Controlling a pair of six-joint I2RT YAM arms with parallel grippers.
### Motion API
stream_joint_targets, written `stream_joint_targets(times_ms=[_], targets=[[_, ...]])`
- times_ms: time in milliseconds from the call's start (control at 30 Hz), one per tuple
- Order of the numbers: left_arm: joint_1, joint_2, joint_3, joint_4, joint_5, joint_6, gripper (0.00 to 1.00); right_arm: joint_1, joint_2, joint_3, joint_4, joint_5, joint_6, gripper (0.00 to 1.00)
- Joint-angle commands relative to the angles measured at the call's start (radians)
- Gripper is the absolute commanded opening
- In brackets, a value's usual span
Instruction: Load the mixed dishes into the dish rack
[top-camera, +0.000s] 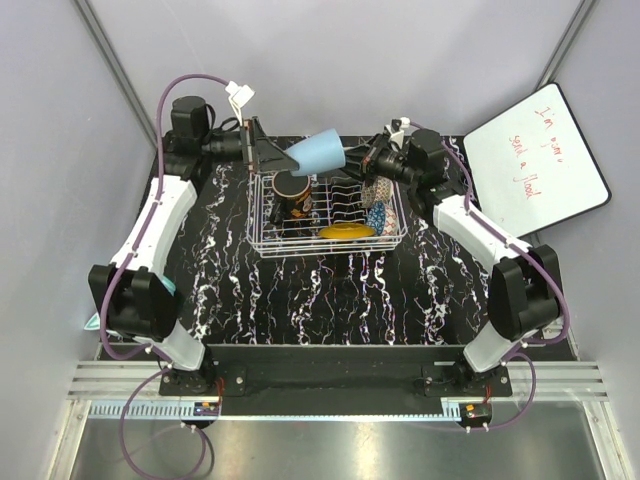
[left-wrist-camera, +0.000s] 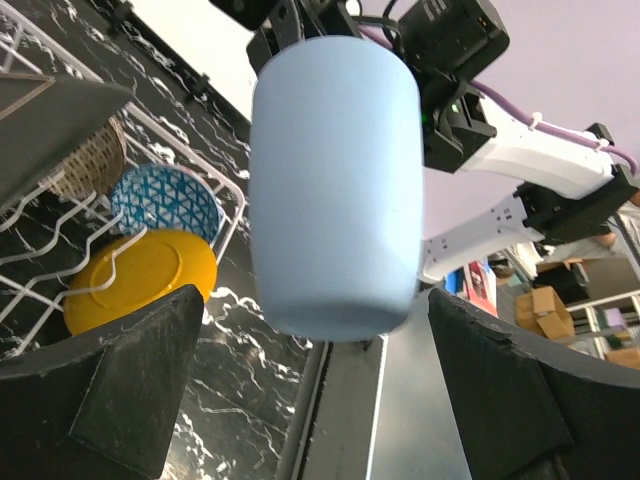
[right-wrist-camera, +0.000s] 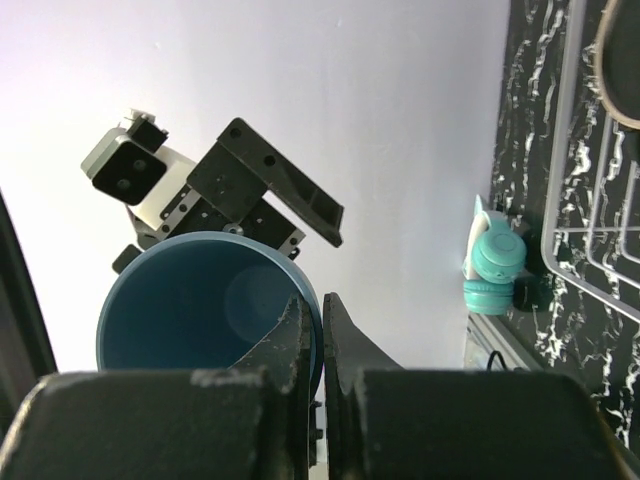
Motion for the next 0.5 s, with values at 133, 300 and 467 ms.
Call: stream_joint_targets(times_ms=[133,300,467], targets=[[-0.045,0.005,-0.001,0.156,-0.055,-0.08,0.99,0.005,0.023,0.081,0.118,-0.051,0.062,0.0],[-0.068,0.005,-0.011,0.261,-0.064,-0.172,0.99,0.028,0.062,0.106,0.143,-0.053,0.079,0.0],[-0.083,0.003,-0.04,0.413,-0.058,-0.267,0.99,0.042,0.089,0.101,0.205,-0.03,0.124,0.0]])
